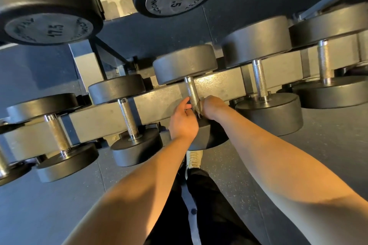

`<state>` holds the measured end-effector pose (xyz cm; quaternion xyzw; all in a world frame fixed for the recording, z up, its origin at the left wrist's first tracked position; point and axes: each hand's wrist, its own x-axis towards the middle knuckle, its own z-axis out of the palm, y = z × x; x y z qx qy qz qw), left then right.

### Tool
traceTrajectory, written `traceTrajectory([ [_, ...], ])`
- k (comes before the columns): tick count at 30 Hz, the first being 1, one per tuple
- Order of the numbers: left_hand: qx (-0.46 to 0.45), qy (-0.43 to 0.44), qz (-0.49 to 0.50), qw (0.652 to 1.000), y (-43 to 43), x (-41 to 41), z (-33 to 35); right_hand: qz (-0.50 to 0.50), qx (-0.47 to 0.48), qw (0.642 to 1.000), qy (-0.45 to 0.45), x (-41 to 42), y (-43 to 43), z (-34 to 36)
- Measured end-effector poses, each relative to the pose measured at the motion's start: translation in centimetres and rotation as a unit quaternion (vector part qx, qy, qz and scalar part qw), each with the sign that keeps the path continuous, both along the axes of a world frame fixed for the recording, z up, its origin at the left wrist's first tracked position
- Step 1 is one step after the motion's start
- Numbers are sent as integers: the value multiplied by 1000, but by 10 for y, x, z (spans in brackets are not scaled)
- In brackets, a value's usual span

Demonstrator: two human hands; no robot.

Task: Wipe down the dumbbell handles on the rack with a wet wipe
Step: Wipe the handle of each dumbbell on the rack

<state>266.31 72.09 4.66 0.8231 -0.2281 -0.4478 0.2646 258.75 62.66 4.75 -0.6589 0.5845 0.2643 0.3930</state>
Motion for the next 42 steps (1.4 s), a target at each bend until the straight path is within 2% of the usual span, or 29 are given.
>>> traceTrajectory([
  [4,-6,7,5,1000,1,0,0,7,-24,999,26,0,9,5],
  [8,-21,38,36,998,4,1,-1,-42,-67,997,16,-2,18,22],
  [14,-47,87,78,992,17,4,-2,-87,-88,991,58,10,25,22],
  [21,-38,84,48,995,24,8,-8,-48,-73,989,119,21,24,19],
  [26,-32,113,17,993,29,15,-8,-87,-85,987,102,21,26,19],
  [32,-33,114,-30,992,33,18,-7,-122,-153,977,81,17,36,25],
  [38,-70,167,7,983,25,21,2,-36,-173,980,87,29,53,27],
  [42,-76,182,-12,980,21,29,2,1,-193,981,31,26,60,32],
])
